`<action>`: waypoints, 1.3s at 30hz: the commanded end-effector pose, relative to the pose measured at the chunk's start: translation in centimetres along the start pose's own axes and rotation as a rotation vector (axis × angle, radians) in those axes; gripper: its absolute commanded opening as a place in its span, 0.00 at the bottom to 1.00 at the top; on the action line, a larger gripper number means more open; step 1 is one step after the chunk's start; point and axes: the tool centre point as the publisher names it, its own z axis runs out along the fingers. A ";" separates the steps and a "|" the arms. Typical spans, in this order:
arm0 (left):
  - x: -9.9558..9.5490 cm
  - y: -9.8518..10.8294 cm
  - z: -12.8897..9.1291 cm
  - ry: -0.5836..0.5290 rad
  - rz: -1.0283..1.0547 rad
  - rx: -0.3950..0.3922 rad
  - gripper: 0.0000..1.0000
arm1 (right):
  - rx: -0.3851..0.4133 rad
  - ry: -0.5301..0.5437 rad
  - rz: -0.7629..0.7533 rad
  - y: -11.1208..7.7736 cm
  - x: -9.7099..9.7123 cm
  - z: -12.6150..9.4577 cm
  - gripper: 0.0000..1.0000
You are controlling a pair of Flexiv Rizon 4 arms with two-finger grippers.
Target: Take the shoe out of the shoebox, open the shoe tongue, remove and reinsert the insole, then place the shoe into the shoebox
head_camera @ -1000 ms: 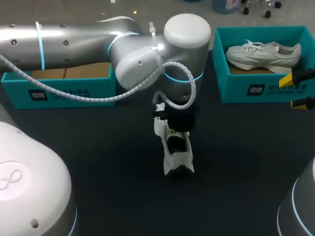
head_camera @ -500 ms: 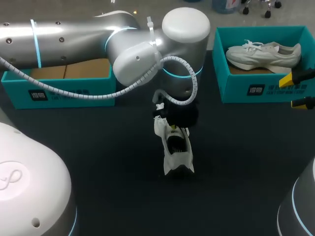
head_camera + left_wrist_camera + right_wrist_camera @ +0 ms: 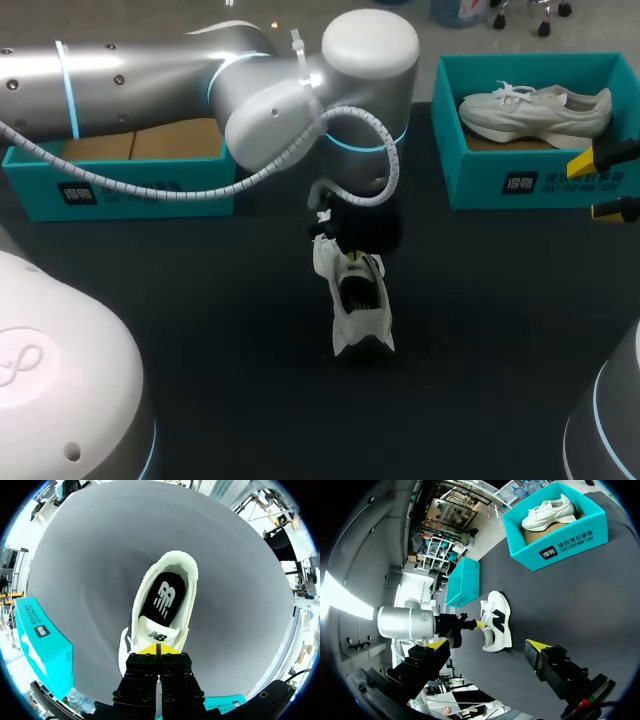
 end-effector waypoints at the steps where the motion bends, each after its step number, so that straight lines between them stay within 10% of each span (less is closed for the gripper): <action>1: 0.8 -0.3 -1.2 0.100 -1.047 -0.124 0.00 | 0.001 -0.002 0.001 0.0 0.0 0.0 1.00; 16: 0.8 -0.3 -1.2 0.100 -1.047 -0.124 0.00 | 0.001 -0.002 0.001 0.0 0.0 0.0 1.00; 33: 3.0 -4.8 -2.4 -0.011 -1.320 0.086 0.00 | 0.001 -0.002 0.001 0.0 0.0 0.0 1.00; 39: 3.1 -6.4 -2.7 0.020 -1.276 0.074 0.97 | 0.001 -0.002 0.001 0.0 0.0 0.0 1.00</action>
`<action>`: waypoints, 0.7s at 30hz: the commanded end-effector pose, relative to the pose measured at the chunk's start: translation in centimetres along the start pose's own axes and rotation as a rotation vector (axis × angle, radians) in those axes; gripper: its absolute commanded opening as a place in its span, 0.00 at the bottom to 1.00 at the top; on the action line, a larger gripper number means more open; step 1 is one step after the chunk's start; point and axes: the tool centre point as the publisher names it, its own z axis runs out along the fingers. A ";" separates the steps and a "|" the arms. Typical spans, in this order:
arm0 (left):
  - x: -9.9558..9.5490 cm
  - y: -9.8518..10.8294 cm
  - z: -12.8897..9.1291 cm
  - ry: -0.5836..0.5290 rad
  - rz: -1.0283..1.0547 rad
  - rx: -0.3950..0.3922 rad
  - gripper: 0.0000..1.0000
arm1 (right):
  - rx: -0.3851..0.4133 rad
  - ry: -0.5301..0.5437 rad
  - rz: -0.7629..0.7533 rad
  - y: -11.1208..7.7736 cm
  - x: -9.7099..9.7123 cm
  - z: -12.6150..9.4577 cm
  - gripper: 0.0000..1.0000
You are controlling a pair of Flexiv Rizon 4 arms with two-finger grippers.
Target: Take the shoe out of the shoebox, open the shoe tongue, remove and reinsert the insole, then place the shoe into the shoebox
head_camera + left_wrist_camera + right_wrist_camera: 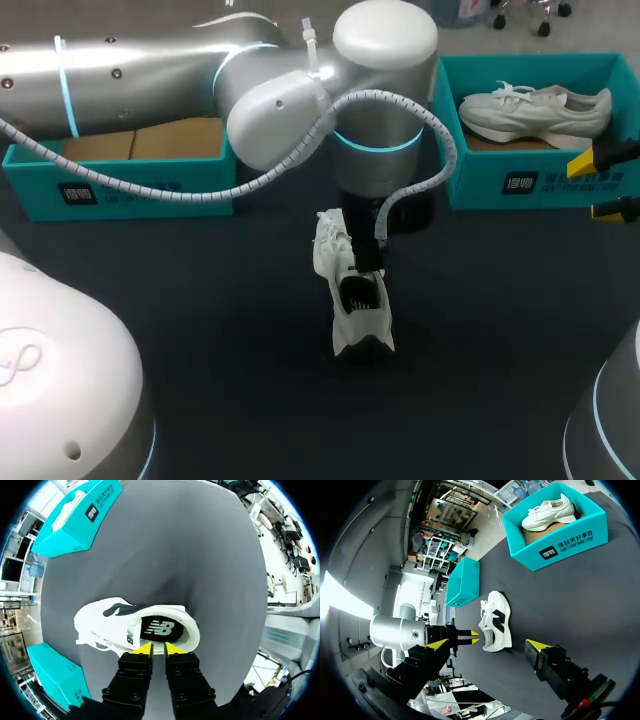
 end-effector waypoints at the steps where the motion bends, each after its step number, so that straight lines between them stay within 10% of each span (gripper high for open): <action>1: 0.8 0.4 0.1 0.000 -0.011 0.015 1.00 | 0.001 -0.002 0.001 0.0 0.0 0.0 1.00; 21: 4.9 -0.4 2.6 -0.033 0.151 0.036 0.99 | 0.001 -0.002 0.001 0.0 0.0 0.0 1.00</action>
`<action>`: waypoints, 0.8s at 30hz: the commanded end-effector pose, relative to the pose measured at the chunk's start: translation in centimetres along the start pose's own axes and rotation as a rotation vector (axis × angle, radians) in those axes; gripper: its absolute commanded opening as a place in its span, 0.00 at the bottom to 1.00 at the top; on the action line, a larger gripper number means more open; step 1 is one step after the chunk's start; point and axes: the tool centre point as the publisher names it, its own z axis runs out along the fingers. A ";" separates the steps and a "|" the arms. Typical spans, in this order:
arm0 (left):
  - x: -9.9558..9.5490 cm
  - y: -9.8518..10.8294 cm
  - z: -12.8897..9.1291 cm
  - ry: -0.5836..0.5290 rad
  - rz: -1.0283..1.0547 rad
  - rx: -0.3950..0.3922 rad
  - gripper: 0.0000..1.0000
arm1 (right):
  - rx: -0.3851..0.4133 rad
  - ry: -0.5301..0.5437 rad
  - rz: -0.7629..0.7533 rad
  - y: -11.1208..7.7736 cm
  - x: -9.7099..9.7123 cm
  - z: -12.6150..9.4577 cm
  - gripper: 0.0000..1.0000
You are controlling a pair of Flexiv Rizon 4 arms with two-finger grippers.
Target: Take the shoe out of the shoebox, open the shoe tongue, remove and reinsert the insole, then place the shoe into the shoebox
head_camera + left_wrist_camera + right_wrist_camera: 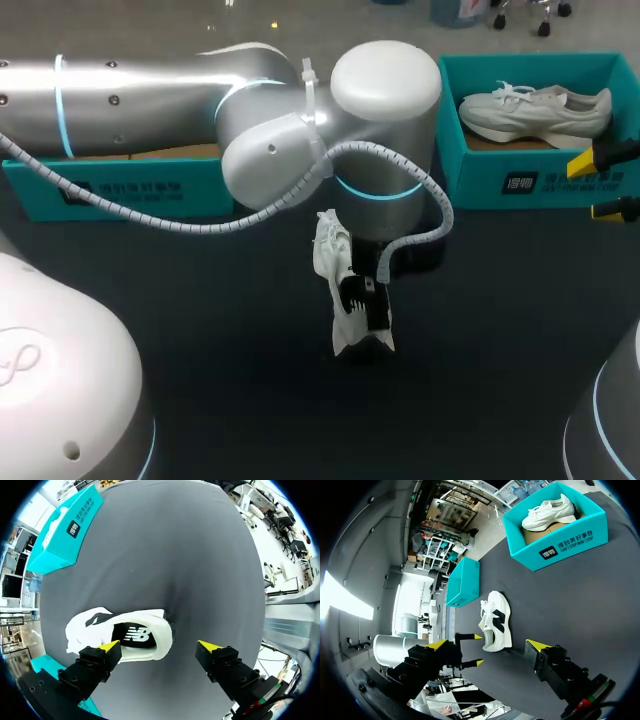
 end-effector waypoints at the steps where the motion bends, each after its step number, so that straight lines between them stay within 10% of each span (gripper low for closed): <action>1: 0.4 -0.1 1.3 0.001 0.013 0.004 1.00 | 0.001 -0.002 0.001 0.0 0.0 0.0 1.00; 24: 1.0 1.0 6.3 -0.053 0.050 -0.011 0.88 | 0.001 -0.002 0.001 0.0 0.0 0.0 1.00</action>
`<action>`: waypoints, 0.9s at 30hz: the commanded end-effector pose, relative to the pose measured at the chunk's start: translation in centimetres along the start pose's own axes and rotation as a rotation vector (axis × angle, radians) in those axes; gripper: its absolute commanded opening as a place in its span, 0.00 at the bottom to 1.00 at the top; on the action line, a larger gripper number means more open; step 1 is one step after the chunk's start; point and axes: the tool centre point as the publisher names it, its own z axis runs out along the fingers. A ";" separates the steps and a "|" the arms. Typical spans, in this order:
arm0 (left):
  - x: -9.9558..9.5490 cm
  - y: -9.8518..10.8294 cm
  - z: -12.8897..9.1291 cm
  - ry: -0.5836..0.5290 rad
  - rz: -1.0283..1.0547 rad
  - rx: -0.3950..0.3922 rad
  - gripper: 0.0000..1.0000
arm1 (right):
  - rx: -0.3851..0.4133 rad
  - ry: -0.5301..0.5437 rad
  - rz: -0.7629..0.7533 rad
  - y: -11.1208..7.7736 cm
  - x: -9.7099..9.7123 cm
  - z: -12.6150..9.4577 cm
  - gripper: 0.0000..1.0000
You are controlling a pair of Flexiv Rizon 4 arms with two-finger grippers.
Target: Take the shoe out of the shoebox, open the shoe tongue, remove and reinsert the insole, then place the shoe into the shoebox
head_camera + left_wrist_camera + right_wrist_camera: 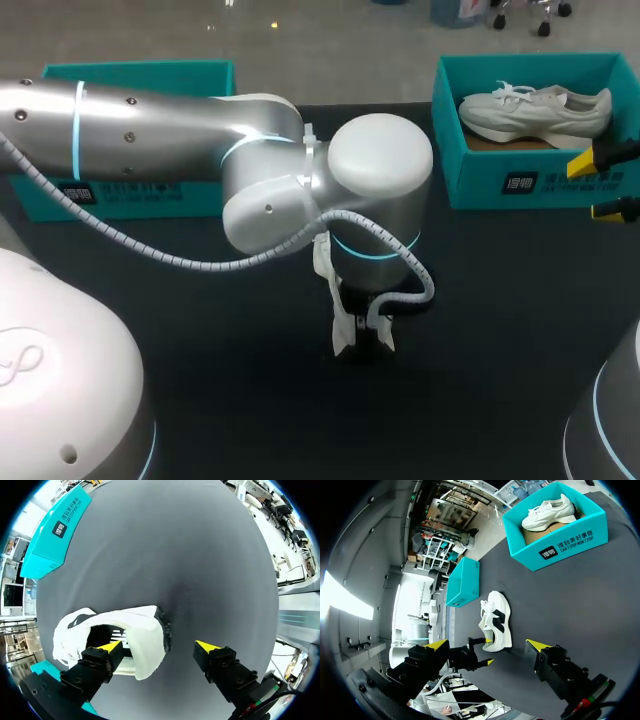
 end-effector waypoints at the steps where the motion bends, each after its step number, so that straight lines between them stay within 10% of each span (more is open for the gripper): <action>1: -0.1 0.0 1.2 -0.003 -0.006 0.000 0.87 | 0.001 -0.002 0.001 0.0 0.0 0.0 1.00; 16: -0.6 -0.7 3.6 0.012 -0.036 -0.001 0.85 | 0.001 -0.002 0.001 0.0 0.0 0.0 1.00; 27: -0.2 -1.2 4.0 0.000 -0.045 -0.022 0.62 | 0.001 -0.002 0.001 0.0 0.0 0.0 1.00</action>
